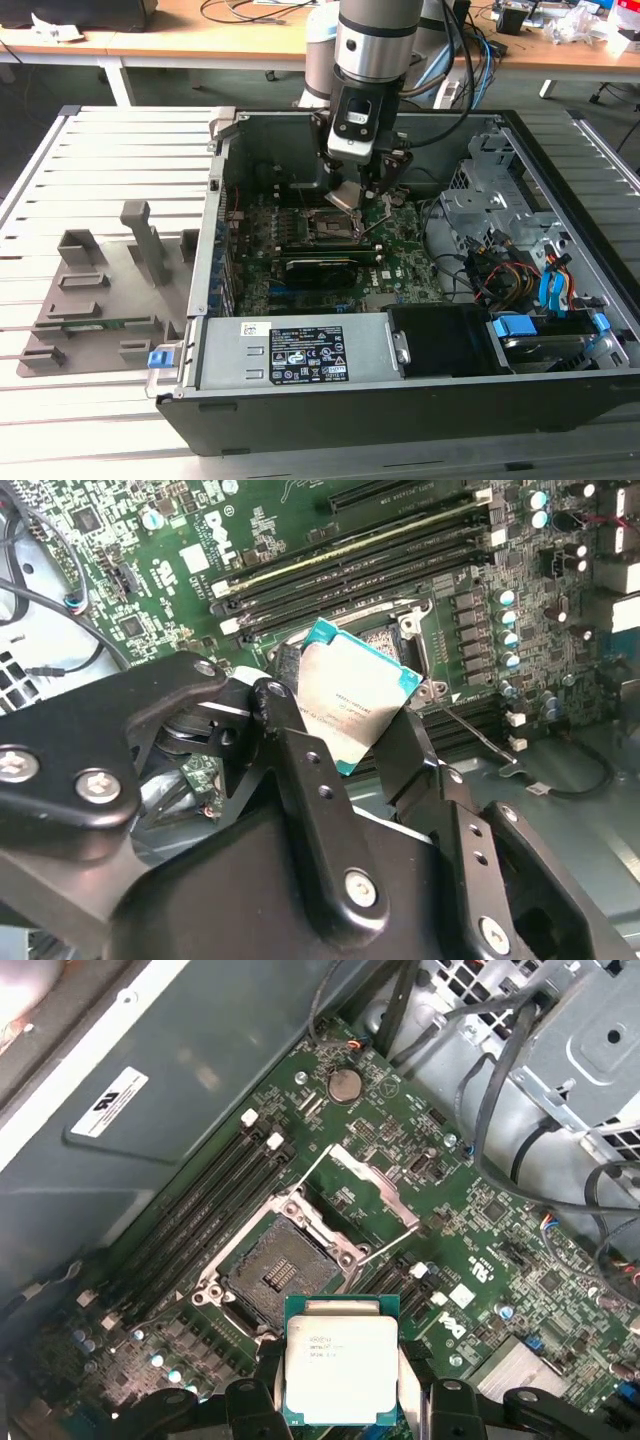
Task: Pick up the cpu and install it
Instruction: 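Place the cpu into insertion slot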
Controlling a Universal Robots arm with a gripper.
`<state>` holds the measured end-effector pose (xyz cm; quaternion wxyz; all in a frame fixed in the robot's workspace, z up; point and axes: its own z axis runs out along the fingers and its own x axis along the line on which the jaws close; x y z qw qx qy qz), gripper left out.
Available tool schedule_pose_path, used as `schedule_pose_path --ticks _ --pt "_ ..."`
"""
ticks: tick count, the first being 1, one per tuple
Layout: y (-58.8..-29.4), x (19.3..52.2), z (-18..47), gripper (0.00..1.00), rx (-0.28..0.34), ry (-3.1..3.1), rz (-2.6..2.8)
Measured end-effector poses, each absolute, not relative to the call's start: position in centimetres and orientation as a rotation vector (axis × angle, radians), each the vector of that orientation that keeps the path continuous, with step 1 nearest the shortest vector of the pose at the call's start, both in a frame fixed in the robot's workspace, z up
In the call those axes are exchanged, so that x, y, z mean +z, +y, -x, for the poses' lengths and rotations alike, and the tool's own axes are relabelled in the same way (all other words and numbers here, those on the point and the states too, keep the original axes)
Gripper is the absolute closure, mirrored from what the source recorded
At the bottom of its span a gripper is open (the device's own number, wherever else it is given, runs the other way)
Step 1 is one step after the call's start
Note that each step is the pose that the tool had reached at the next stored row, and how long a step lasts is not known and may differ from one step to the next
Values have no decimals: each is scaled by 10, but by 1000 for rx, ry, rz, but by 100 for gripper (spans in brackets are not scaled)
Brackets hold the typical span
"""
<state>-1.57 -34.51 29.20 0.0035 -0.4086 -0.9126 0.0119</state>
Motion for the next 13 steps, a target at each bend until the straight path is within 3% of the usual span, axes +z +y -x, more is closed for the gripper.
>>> schedule_pose_path --ticks 13 --pt "-345 292 16 46 36 -2779 1448"
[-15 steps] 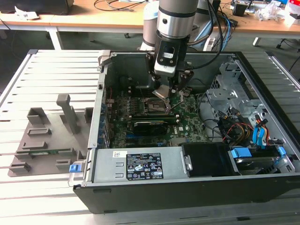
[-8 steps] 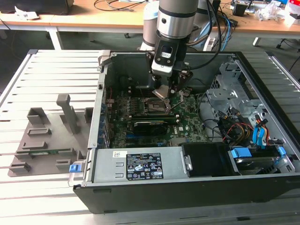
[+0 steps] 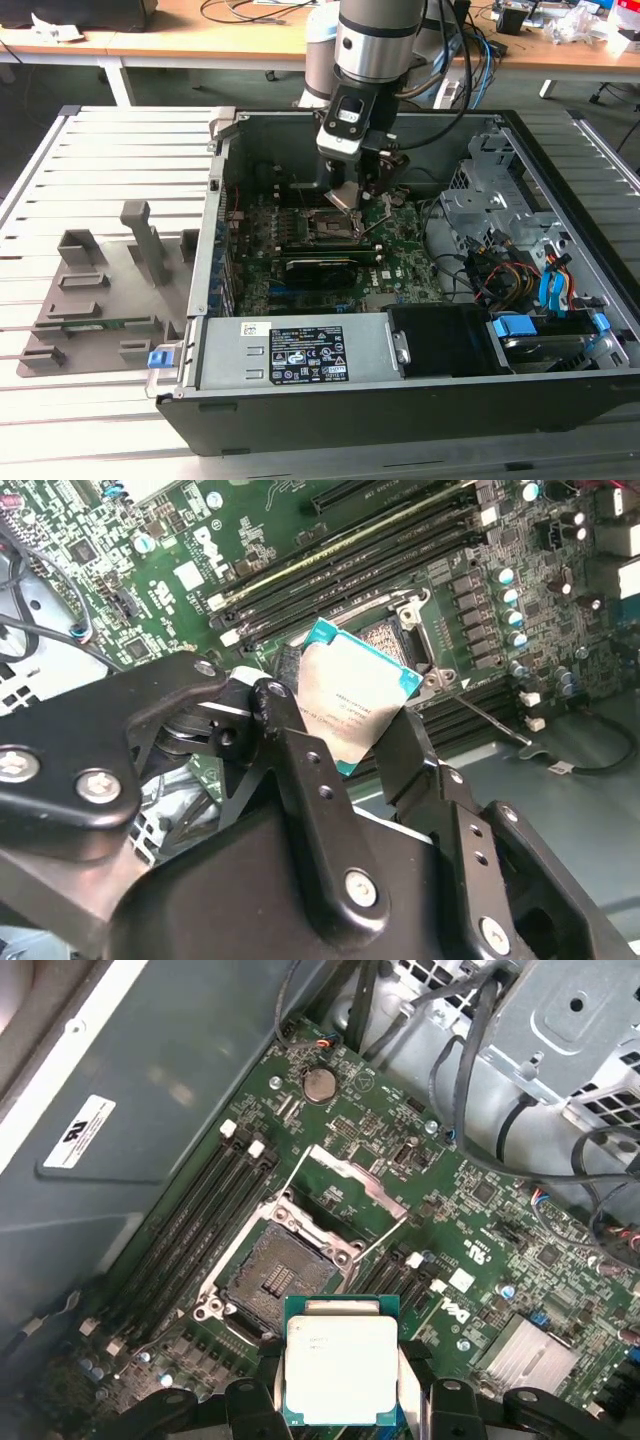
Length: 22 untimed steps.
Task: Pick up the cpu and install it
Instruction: 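Place the cpu into insertion slot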
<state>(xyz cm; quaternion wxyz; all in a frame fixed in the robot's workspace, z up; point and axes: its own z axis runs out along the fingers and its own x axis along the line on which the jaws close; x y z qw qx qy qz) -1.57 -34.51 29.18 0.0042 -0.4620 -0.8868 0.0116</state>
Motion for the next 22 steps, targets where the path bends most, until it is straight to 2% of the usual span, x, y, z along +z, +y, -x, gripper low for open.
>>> schedule_pose_path --ticks 22 --pt "-345 292 16 46 34 -2557 1805"
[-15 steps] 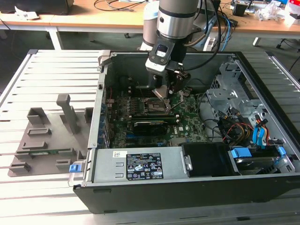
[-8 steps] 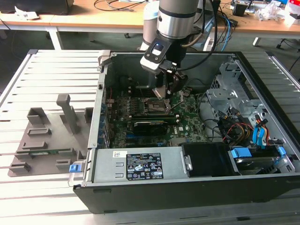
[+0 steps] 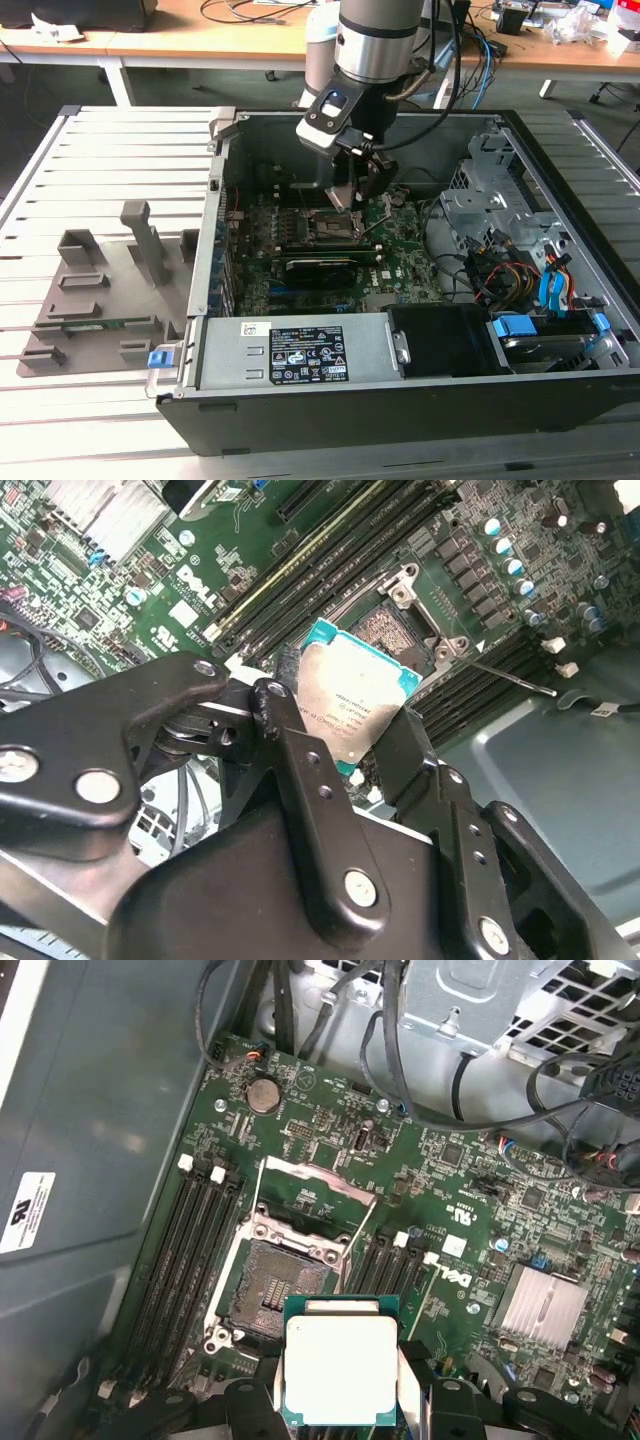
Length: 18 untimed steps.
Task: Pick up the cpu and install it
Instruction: 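Place the cpu into insertion slot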
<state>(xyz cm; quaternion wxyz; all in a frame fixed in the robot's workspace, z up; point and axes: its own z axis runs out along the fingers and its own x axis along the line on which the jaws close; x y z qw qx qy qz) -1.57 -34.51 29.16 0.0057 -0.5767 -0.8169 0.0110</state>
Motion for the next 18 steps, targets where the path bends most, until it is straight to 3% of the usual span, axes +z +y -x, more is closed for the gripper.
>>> schedule_pose_path --ticks 18 --pt "-345 291 16 46 33 -2422 1980"
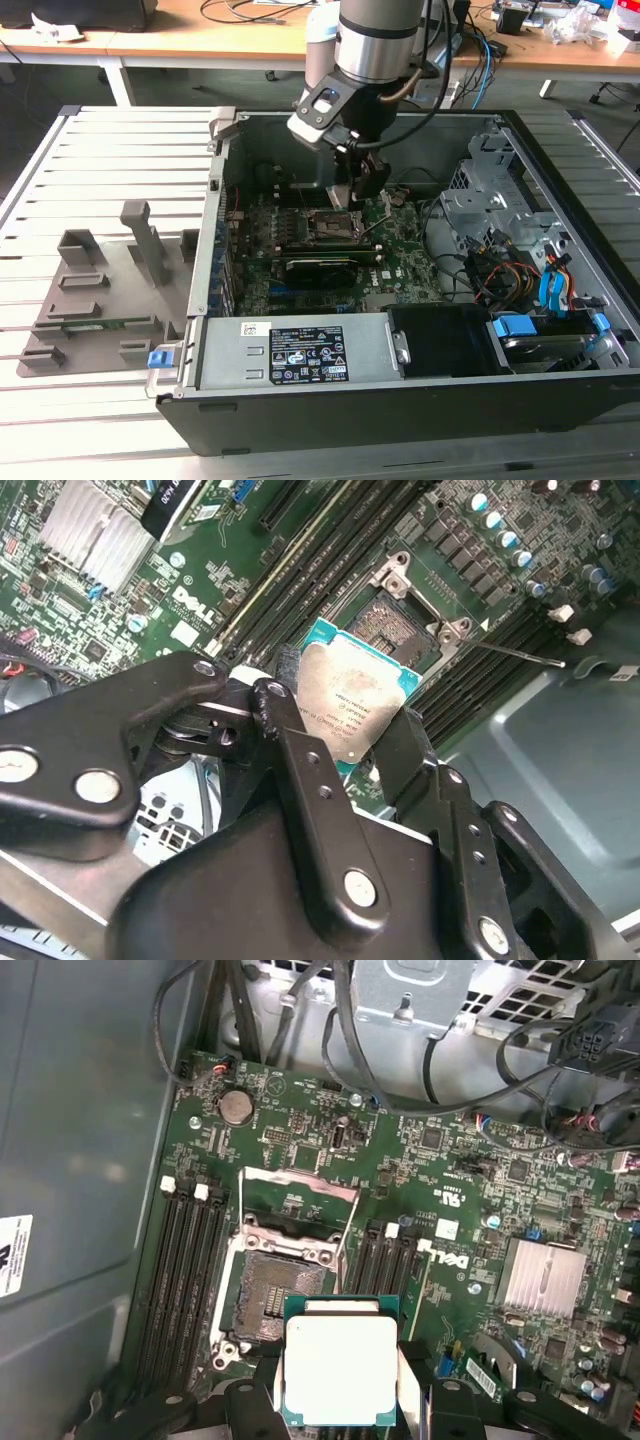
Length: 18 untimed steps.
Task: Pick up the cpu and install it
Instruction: 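Place the cpu into insertion slot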
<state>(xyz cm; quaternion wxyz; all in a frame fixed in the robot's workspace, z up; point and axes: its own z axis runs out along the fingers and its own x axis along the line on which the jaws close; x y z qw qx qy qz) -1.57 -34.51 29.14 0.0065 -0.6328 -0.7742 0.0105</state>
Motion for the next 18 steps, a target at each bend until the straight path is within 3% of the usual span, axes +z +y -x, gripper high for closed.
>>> schedule_pose_path --ticks 18 --pt "-345 291 16 46 31 -2269 2152"
